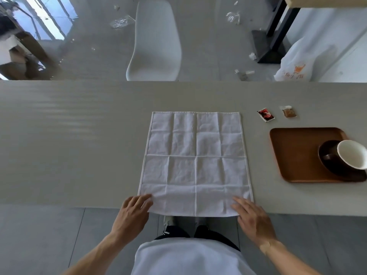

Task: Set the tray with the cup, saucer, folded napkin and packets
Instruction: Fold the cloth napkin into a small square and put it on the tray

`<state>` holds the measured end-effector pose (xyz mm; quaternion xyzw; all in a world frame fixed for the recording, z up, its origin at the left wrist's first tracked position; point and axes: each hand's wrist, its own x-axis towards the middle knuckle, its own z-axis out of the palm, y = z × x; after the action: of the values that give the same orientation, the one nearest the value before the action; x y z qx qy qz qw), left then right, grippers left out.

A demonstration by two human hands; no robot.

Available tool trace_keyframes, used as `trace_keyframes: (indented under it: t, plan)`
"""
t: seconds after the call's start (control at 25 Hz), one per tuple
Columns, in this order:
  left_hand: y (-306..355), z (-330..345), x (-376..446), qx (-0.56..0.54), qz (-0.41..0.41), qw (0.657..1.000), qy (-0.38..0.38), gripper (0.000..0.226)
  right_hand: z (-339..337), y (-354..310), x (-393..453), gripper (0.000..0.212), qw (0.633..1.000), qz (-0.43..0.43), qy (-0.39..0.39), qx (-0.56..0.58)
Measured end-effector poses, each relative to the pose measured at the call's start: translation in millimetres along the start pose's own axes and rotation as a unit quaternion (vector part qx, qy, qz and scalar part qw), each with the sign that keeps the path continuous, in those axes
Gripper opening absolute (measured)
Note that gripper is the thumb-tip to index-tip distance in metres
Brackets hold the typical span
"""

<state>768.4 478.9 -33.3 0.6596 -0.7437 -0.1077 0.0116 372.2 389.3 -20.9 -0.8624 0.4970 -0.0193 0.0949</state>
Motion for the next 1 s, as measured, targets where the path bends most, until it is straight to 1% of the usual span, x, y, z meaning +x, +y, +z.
trace_keyframes:
  t: [0.04,0.08,0.16,0.24,0.28,0.36,0.44,0.56,0.64,0.8,0.92,1.0]
  plan:
    - [-3,-1,-2,-0.004,0.006,1.000,0.009,0.018,-1,0,-2,0.051,1.000,0.004,0.003,0.010]
    - [-4,-4,-4,-0.016,0.008,1.000,0.013,0.014,-3,0,-4,0.046,1.000,0.009,0.000,0.020]
    - [-5,-7,-3,-0.053,-0.004,0.999,0.012,0.019,-8,1,-3,0.035,0.998,0.028,-0.033,0.037]
    - [-7,-11,2,-0.086,-0.015,0.996,0.007,0.023,-17,3,8,0.019,0.993,0.053,-0.098,0.044]
    - [-9,-14,7,-0.102,-0.019,0.995,-0.003,0.023,-21,6,14,0.015,0.989,0.059,-0.131,0.044]
    - [-16,-20,19,-0.133,-0.032,0.990,-0.024,0.017,-32,15,31,0.015,0.978,0.075,-0.188,0.055]
    - [-22,-28,31,-0.150,-0.044,0.987,-0.032,0.012,-42,23,48,0.012,0.968,0.092,-0.219,0.082]
    - [-28,-45,54,-0.174,-0.065,0.983,-0.001,0.009,-56,35,70,0.013,0.961,0.129,-0.211,0.123]
    - [-30,-59,71,-0.209,-0.083,0.974,0.013,0.002,-67,42,85,0.015,0.954,0.155,-0.192,0.168]
    - [-43,-84,103,-0.300,-0.139,0.944,0.015,0.021,-88,57,119,0.010,0.951,0.170,-0.142,0.218]
    - [-50,-101,132,-0.359,-0.169,0.918,0.025,0.014,-101,65,148,0.009,0.944,0.176,-0.117,0.254]
    - [-53,-109,154,-0.367,-0.180,0.912,0.031,0.017,-107,70,167,0.013,0.942,0.183,-0.106,0.261]
